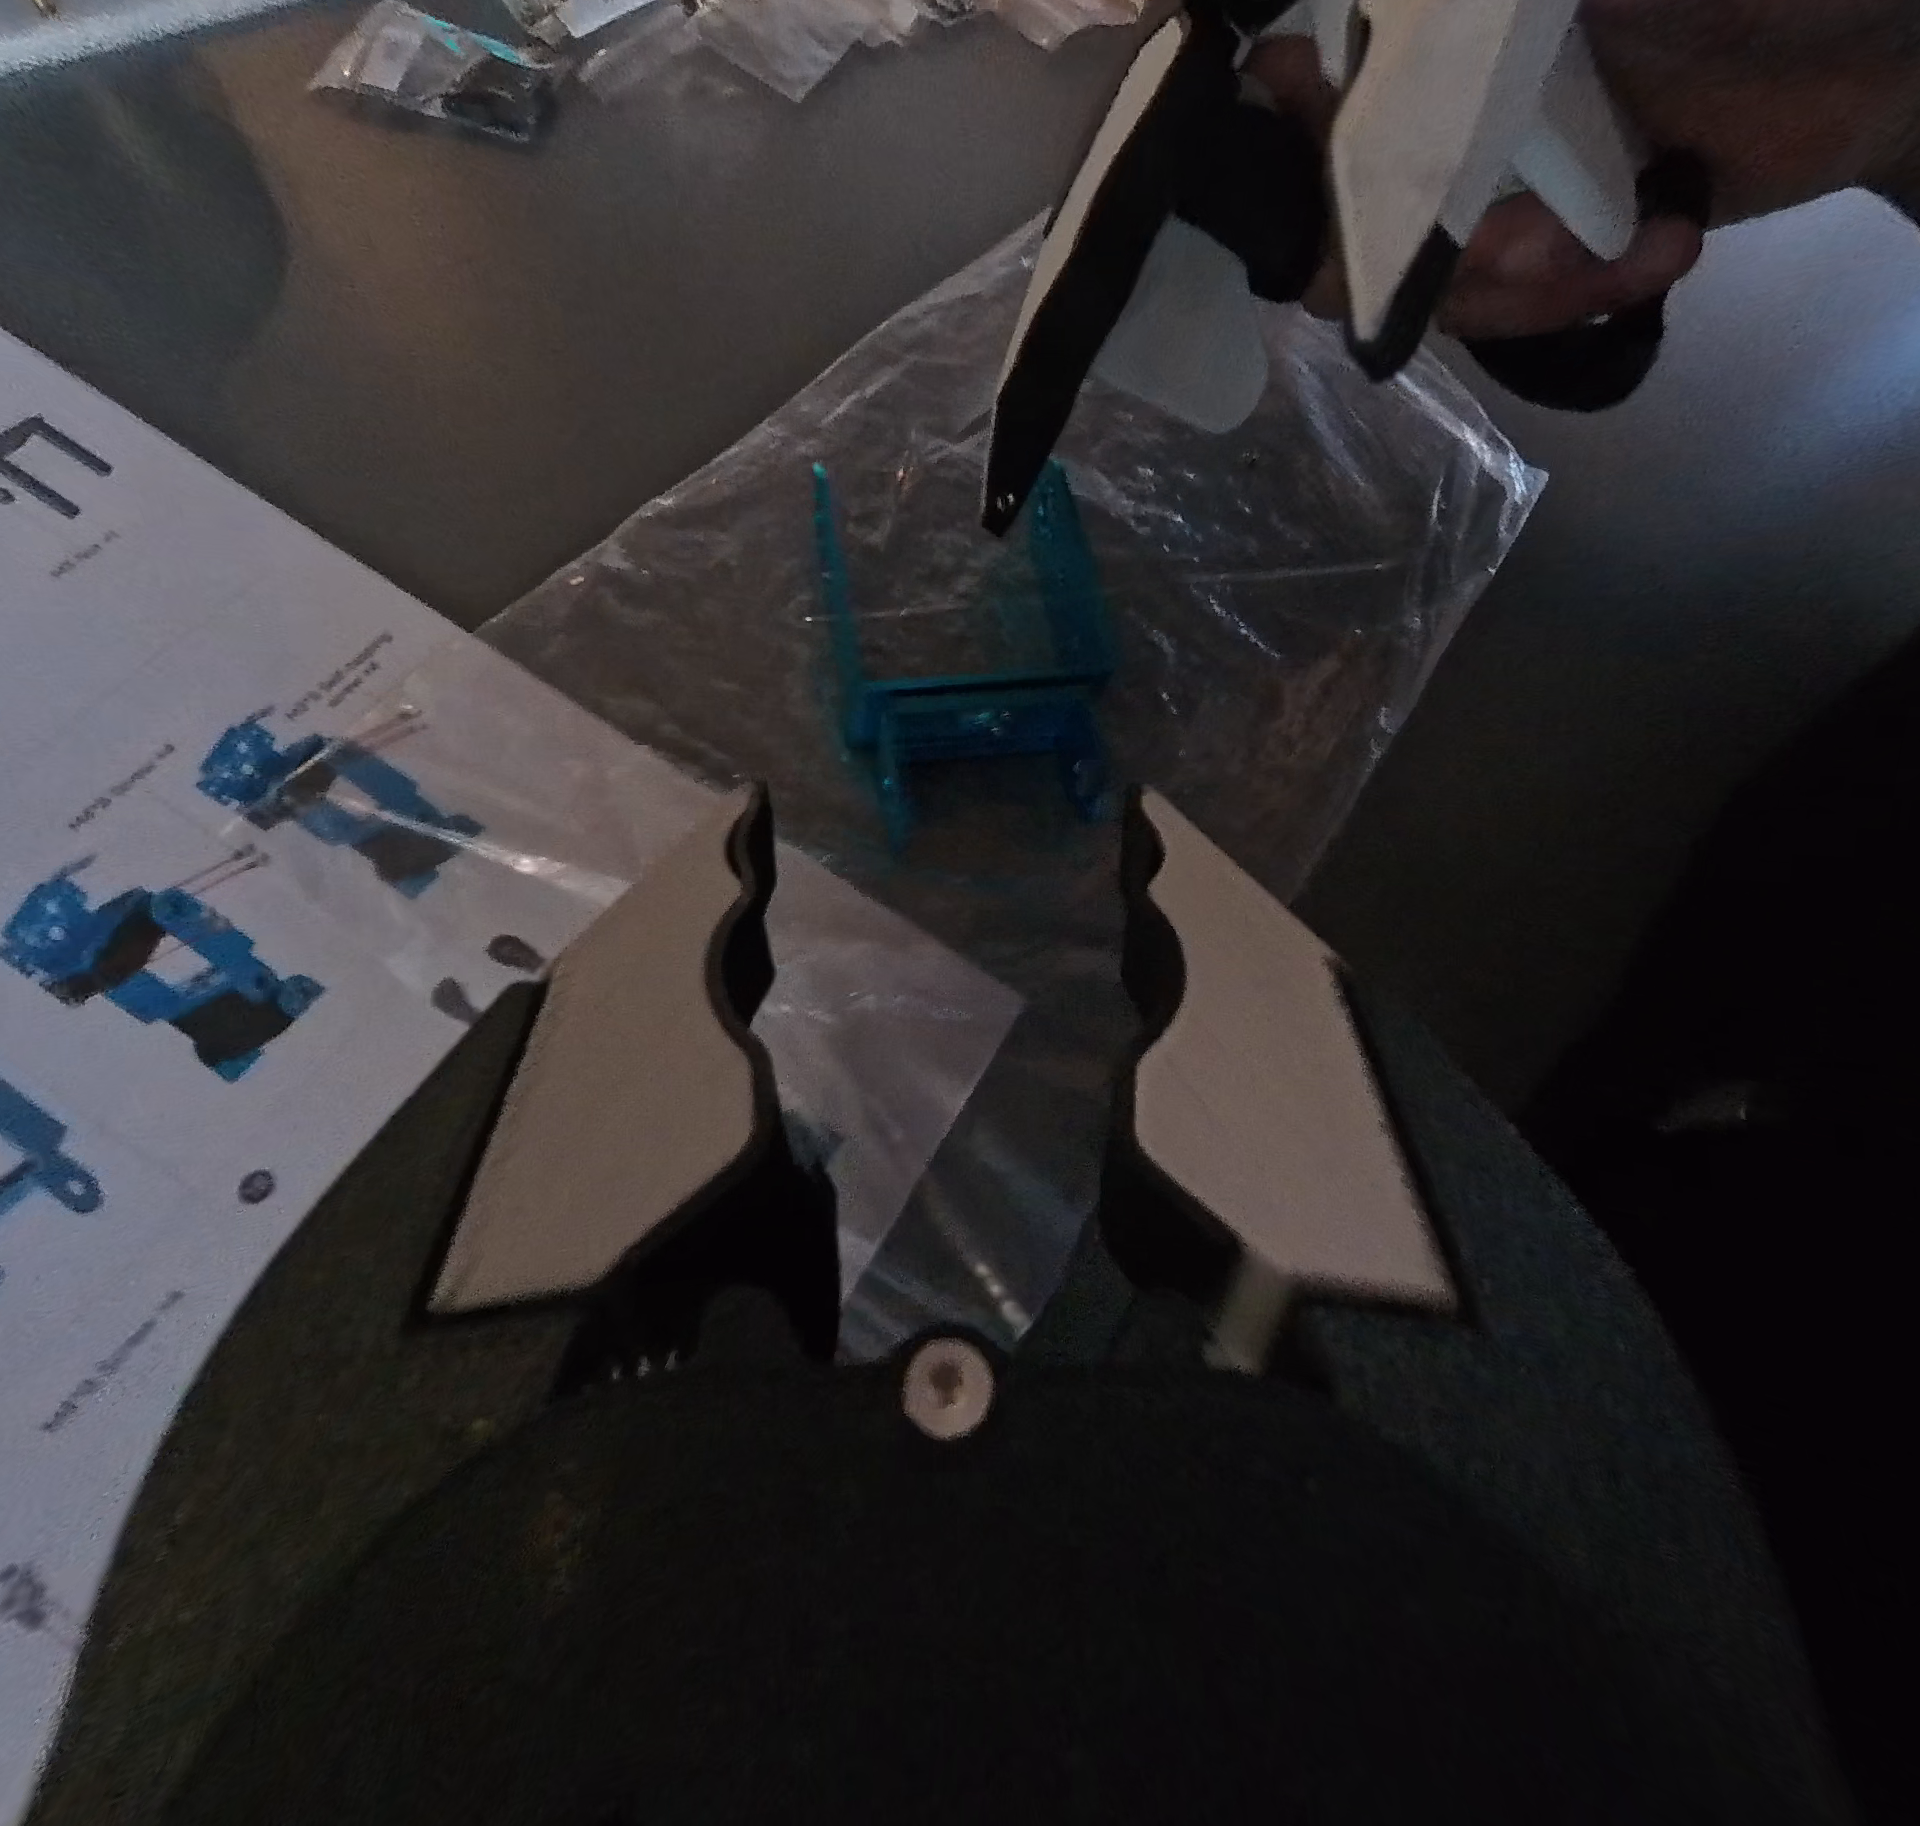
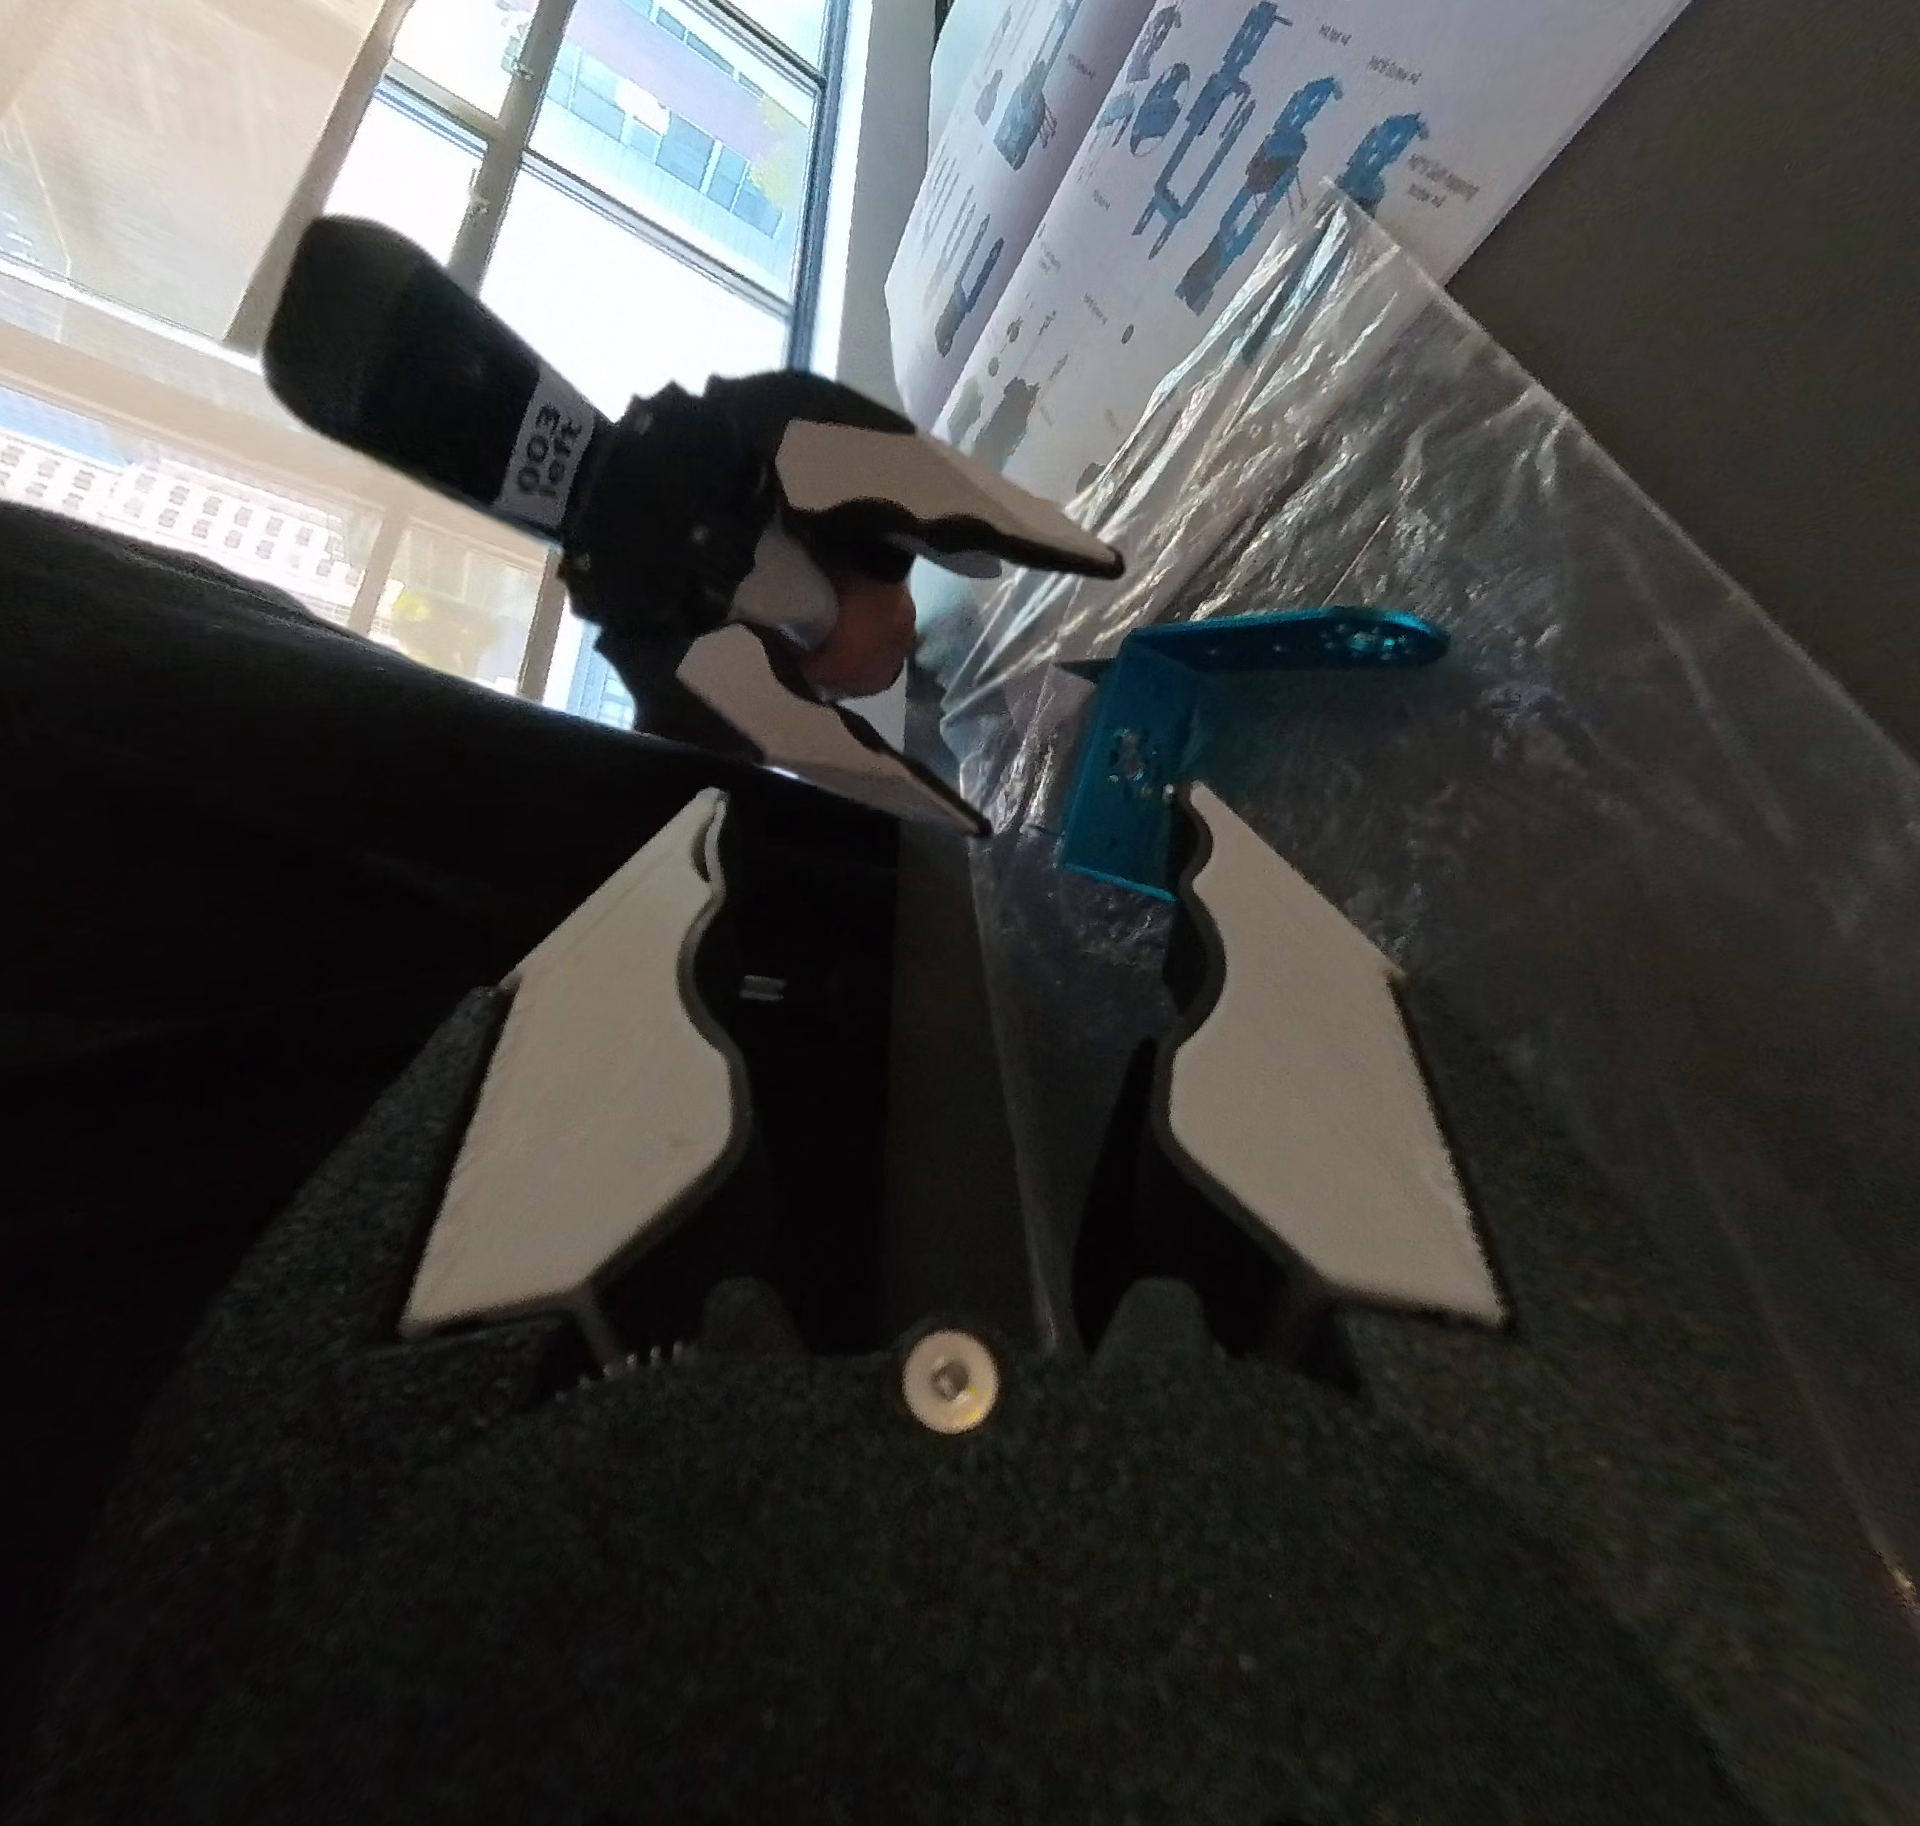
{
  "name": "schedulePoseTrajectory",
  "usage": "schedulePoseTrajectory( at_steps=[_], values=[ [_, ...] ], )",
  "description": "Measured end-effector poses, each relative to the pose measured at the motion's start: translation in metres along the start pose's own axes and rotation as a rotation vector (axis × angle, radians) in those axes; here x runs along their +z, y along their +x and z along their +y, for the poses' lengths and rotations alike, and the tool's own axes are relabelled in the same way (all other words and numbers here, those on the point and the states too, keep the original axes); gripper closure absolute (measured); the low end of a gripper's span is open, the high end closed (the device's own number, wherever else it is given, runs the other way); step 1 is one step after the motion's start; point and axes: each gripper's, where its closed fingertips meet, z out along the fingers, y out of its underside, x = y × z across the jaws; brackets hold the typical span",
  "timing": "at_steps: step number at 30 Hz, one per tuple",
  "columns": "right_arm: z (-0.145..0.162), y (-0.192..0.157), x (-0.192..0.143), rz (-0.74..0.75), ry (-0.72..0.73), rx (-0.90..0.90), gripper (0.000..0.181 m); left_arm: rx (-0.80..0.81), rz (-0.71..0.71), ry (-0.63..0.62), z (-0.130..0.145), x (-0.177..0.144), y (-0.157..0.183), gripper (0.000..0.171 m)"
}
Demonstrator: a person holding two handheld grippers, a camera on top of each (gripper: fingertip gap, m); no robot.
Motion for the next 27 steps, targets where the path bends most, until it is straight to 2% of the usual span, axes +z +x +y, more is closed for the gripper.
schedulePoseTrajectory(
  at_steps=[5, 9, 18, 27],
  values=[
    [0.001, 0.000, 0.003, 0.006, -0.012, -0.015, 0.098, 0.060, -0.114, -0.070, 0.010, 0.018, 0.005, 0.107],
    [0.002, -0.002, 0.006, 0.009, -0.039, -0.039, 0.097, 0.125, -0.159, -0.100, 0.009, 0.019, 0.005, 0.123],
    [0.002, 0.001, 0.009, 0.017, -0.066, -0.045, 0.095, 0.191, -0.159, -0.076, -0.006, 0.016, 0.005, 0.126],
    [0.004, -0.001, 0.011, -0.018, -0.063, -0.035, 0.095, 0.272, -0.163, -0.113, -0.014, 0.015, 0.005, 0.126]
  ],
)
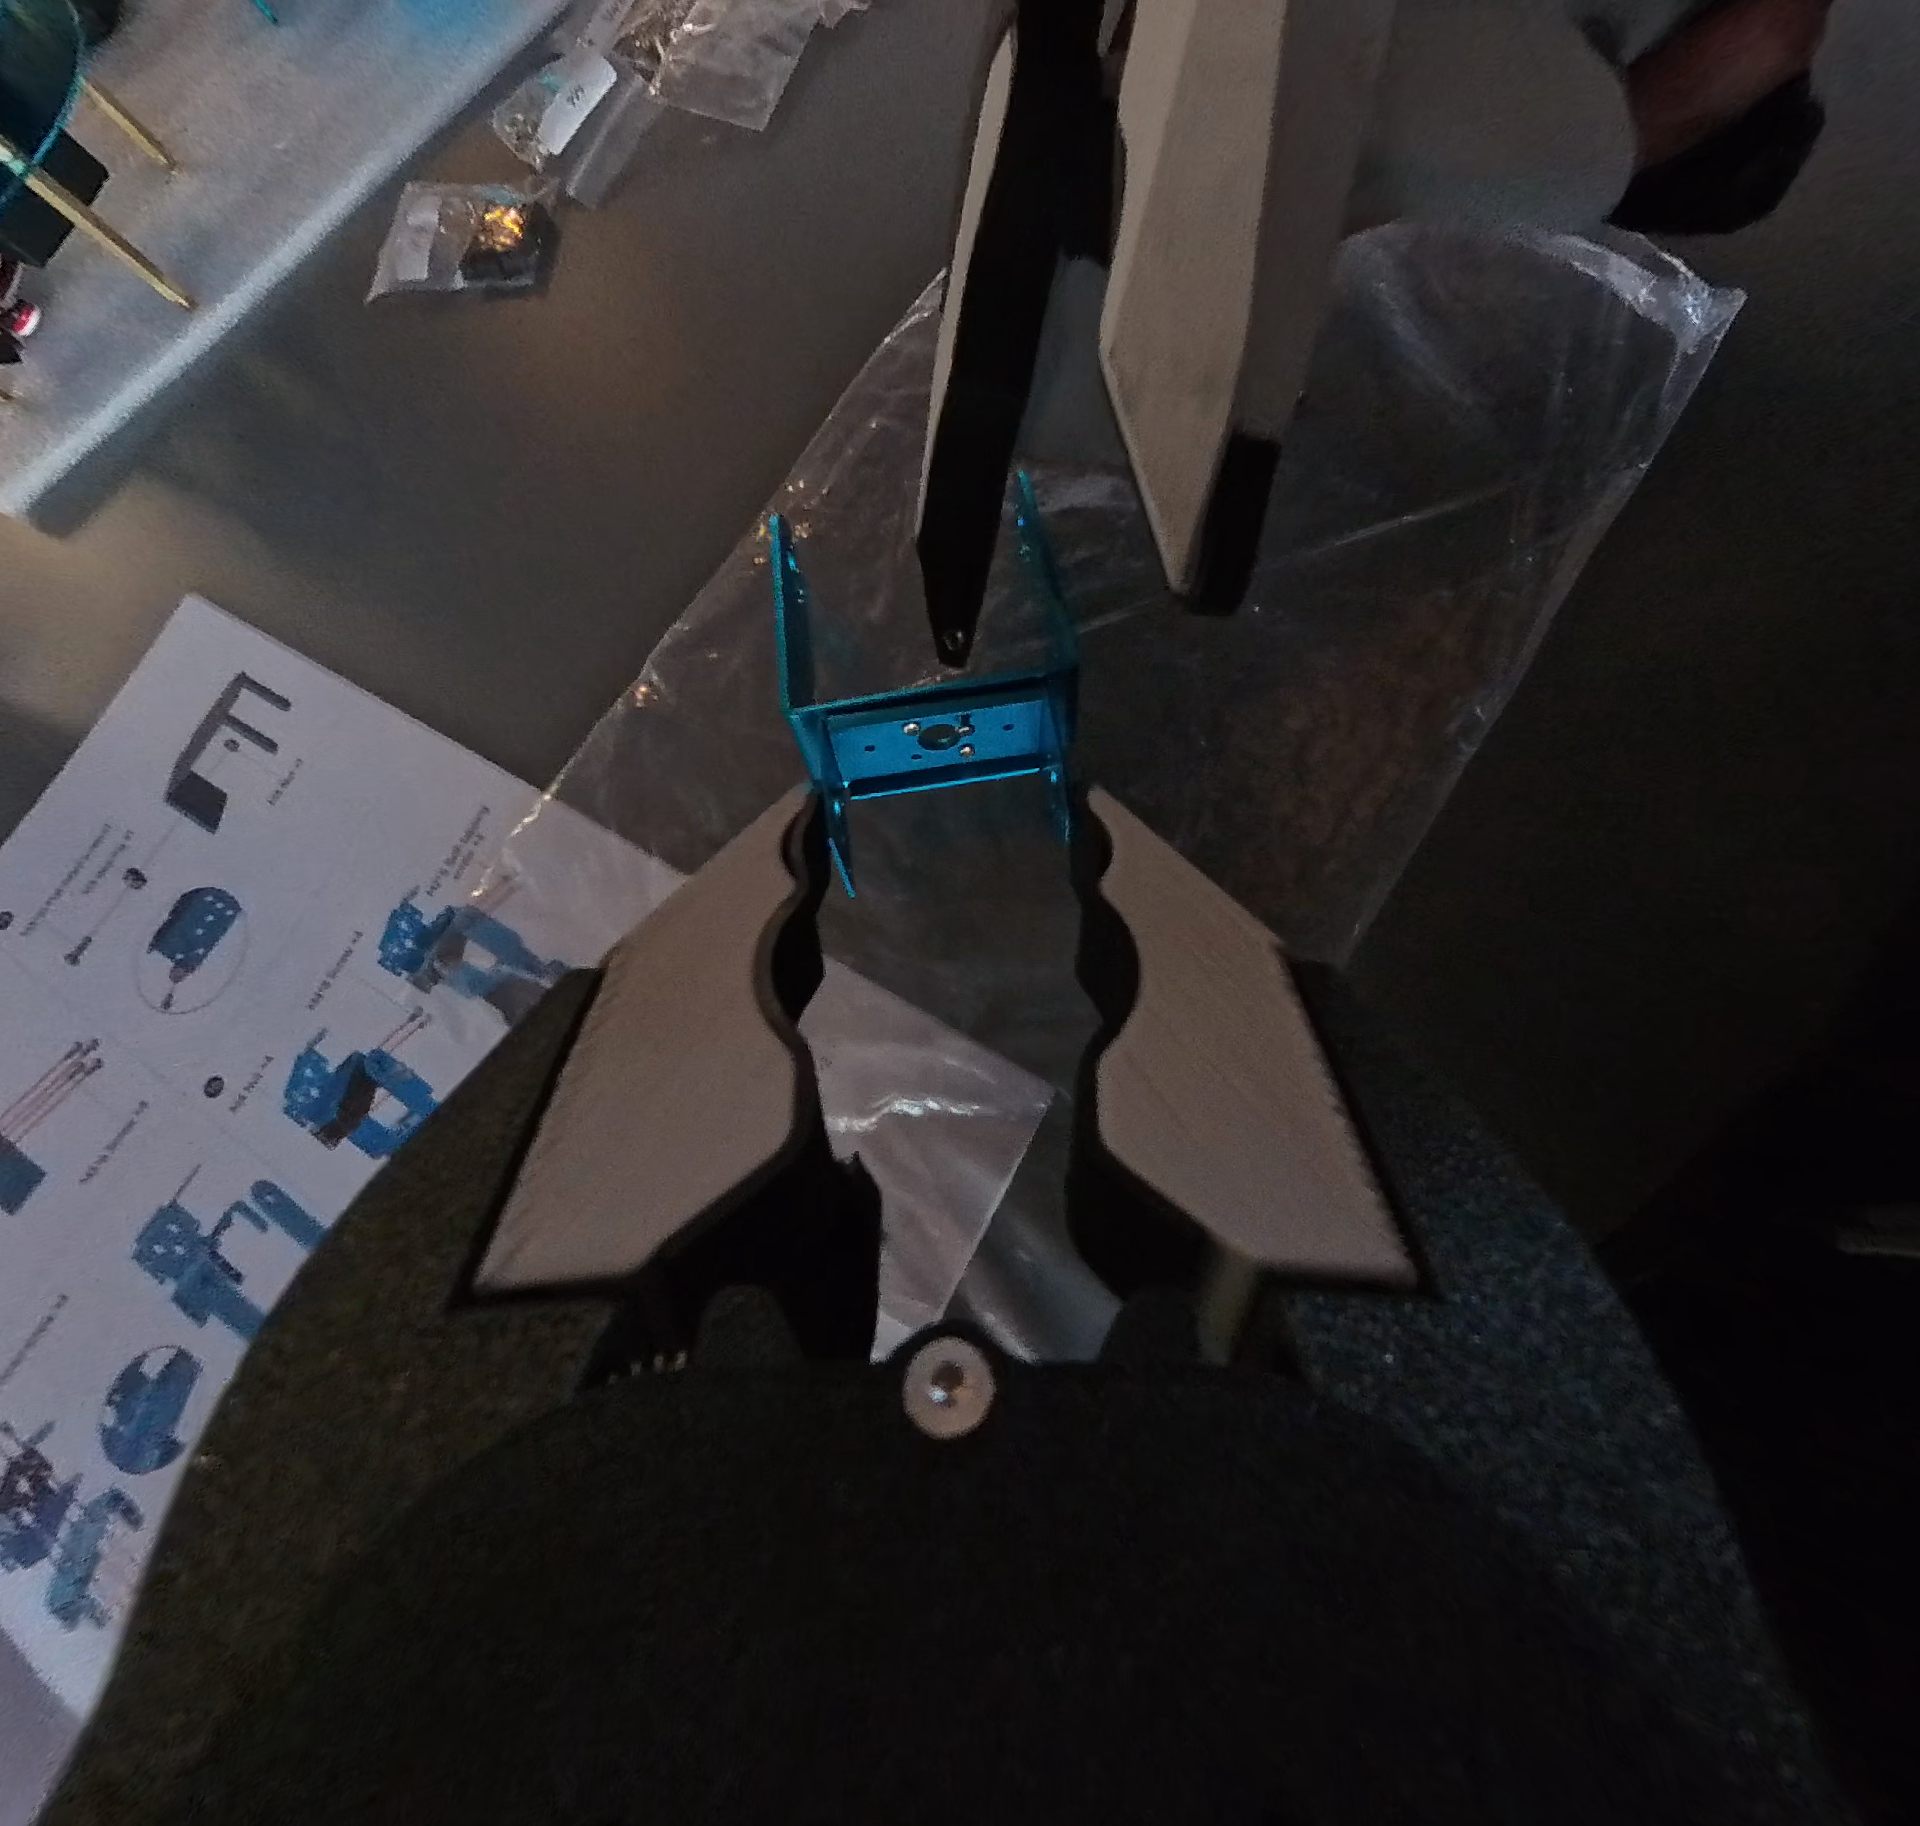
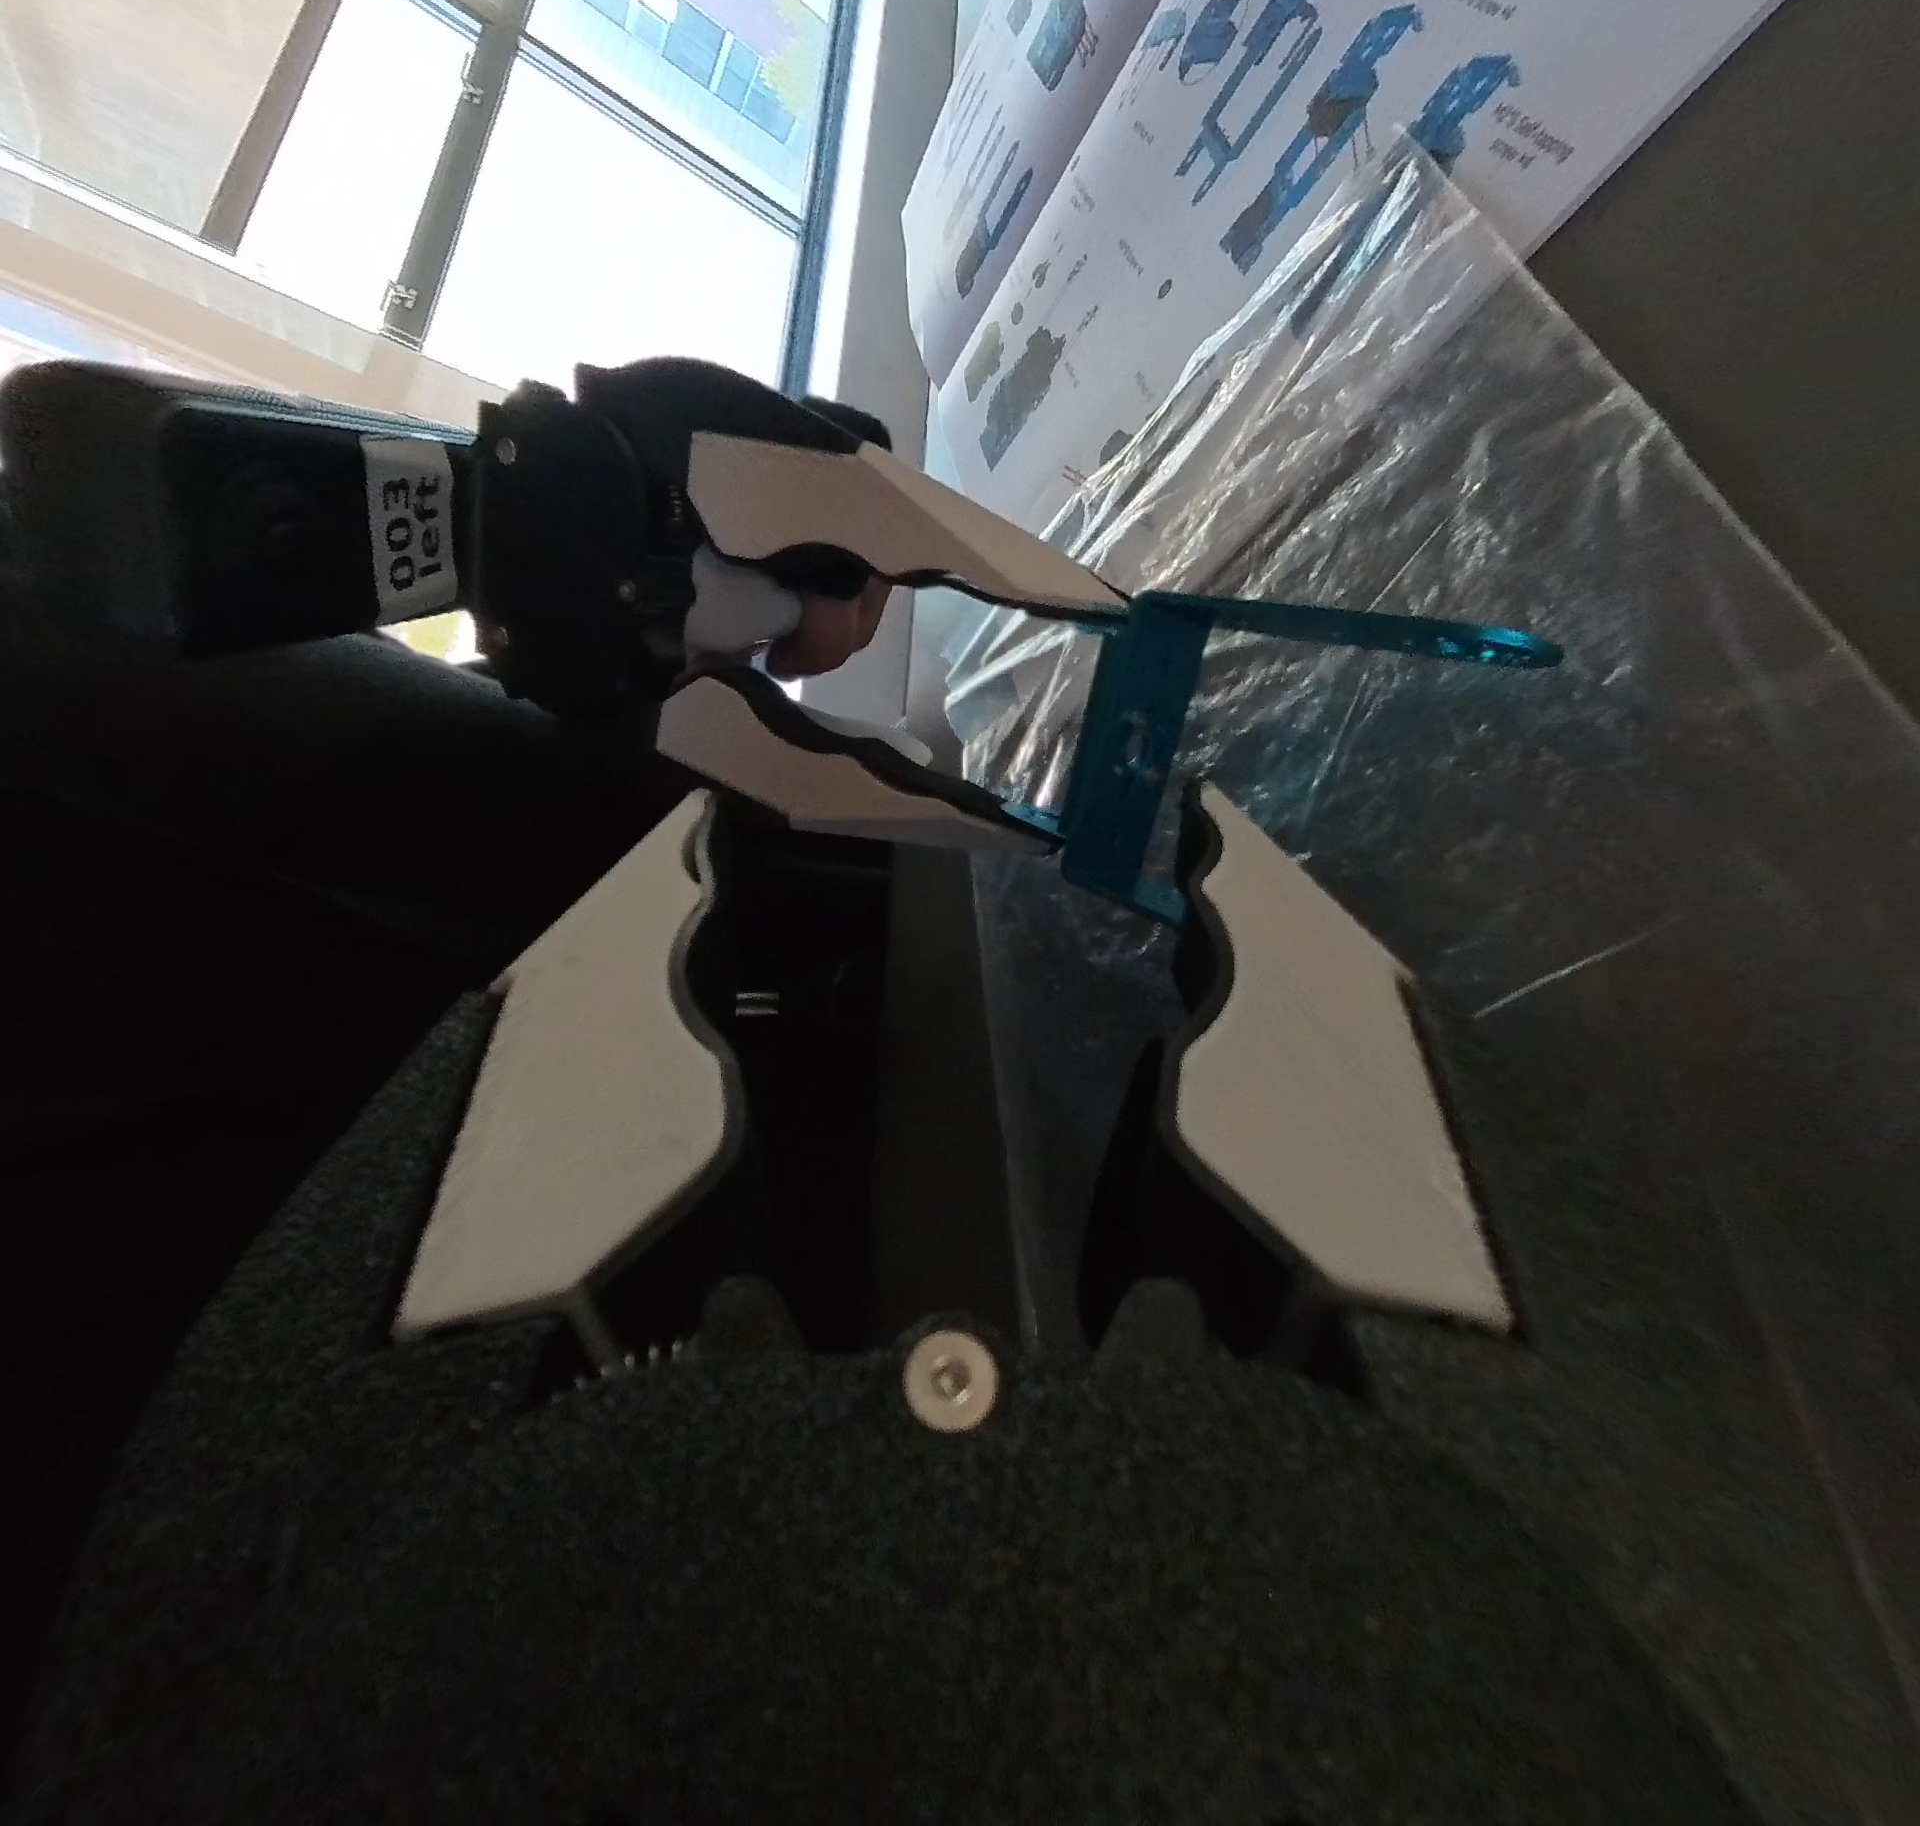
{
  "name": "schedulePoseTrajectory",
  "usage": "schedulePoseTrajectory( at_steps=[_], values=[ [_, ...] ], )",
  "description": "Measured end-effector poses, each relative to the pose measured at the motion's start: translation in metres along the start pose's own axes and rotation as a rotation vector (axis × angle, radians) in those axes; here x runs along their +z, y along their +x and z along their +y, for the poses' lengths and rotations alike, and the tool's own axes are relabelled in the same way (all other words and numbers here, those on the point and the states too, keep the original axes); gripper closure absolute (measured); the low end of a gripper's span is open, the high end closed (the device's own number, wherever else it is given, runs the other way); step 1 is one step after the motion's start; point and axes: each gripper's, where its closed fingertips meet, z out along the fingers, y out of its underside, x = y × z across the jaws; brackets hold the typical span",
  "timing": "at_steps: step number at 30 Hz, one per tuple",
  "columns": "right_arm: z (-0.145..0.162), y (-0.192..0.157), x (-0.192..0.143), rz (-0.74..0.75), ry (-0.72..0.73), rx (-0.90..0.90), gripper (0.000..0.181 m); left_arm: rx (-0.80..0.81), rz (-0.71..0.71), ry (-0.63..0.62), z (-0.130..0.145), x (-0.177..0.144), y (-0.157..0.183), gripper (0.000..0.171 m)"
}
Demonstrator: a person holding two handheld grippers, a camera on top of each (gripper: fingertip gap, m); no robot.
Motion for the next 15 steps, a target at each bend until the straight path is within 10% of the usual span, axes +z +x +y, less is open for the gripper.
schedulePoseTrajectory(
  at_steps=[15],
  values=[
    [-0.006, 0.000, -0.014, -0.074, 0.121, 0.033, 0.095, 0.152, 0.102, -0.109, -0.013, -0.003, -0.007, 0.126]
  ],
)
